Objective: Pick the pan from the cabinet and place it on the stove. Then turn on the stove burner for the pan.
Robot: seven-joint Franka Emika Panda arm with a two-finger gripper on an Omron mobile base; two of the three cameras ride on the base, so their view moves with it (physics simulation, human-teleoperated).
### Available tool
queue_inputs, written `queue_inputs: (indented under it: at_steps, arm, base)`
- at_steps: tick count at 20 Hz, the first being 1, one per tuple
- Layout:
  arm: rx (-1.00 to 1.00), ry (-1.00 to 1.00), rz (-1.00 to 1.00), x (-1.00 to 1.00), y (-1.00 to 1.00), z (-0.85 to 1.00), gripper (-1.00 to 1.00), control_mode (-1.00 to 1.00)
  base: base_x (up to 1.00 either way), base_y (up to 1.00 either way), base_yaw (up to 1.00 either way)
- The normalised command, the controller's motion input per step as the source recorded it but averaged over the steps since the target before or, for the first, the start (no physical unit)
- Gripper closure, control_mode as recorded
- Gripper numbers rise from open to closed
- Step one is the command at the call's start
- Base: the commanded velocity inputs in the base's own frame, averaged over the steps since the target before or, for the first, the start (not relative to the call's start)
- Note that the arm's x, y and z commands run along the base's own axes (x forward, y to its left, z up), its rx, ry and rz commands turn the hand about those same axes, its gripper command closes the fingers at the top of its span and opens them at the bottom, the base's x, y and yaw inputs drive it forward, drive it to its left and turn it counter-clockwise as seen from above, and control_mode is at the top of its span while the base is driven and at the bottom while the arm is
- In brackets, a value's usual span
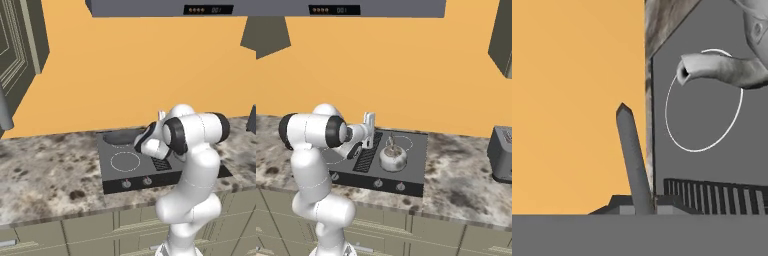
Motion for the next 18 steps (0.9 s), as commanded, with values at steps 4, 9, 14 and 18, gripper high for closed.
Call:
queue_inputs:
  at_steps: [4,9,14,18]
  arm:
    - [-0.10,-0.05,-0.13,0.08,0.03,-0.42,1.00,-1.00]
    - [-0.09,-0.15,-0.12,0.09,0.23,-0.38,1.00,-1.00]
    - [-0.07,-0.21,-0.12,0.13,0.44,-0.32,1.00,-1.00]
    - [-0.09,-0.13,-0.10,0.13,0.35,-0.41,1.00,-1.00]
  base:
    - [0.00,0.00,0.00]
    - [0.00,0.00,0.00]
    - [0.00,0.00,0.00]
    - [0.00,0.00,0.00]
